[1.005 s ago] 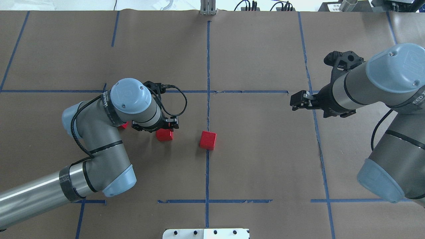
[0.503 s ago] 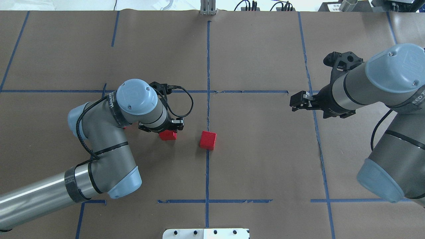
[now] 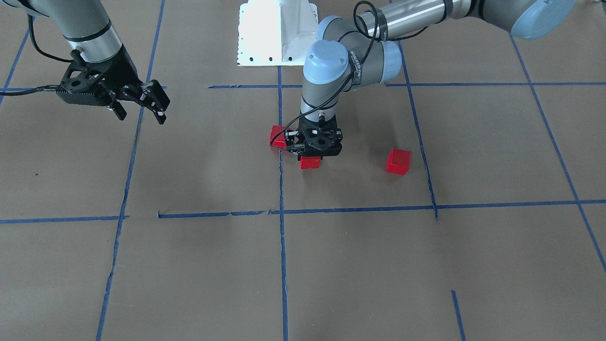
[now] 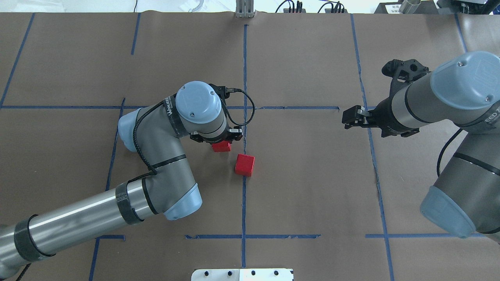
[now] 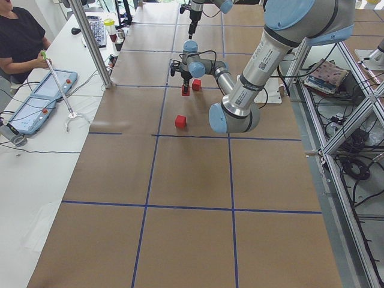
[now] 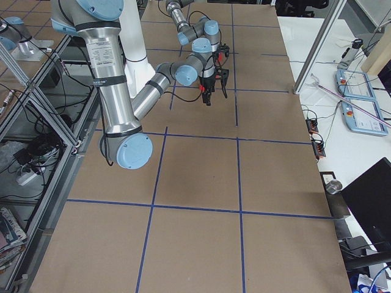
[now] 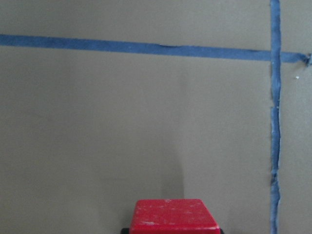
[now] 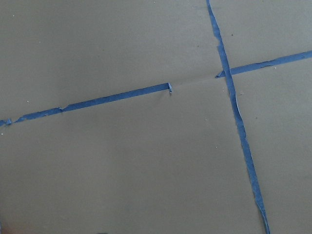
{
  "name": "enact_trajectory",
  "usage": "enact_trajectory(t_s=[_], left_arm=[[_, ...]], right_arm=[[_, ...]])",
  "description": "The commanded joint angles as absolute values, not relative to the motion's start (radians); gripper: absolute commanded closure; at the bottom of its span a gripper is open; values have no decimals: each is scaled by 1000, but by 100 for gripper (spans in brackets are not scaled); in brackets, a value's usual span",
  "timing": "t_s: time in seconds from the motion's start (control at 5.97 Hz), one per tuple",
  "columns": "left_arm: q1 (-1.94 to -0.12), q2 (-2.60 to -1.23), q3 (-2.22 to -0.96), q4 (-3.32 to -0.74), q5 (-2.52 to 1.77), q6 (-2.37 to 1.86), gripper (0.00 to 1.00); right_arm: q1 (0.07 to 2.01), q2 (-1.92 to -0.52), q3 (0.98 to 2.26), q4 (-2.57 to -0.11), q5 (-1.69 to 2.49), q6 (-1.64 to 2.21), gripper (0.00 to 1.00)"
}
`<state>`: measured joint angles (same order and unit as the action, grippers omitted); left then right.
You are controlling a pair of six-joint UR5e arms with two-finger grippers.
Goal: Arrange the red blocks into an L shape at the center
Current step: 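Carry the cube with the left gripper beside the center cube, farther from the robot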
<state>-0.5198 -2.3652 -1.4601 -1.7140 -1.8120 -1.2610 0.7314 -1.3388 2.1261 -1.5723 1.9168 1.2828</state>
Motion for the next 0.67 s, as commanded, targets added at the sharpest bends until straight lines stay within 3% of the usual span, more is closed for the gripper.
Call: enact_trajectory(t_s=[0.0,0.5], left_arm=[[-518,-2445,-1379,-1712,-1807,-1267,100],[-486,-2459,-1368,-1712,-1806,-1310,100]], right_arm=[[729,-1338,2125,-1572,1910,1284,0],[723,-1336,2122,-1572,1910,1285,0]])
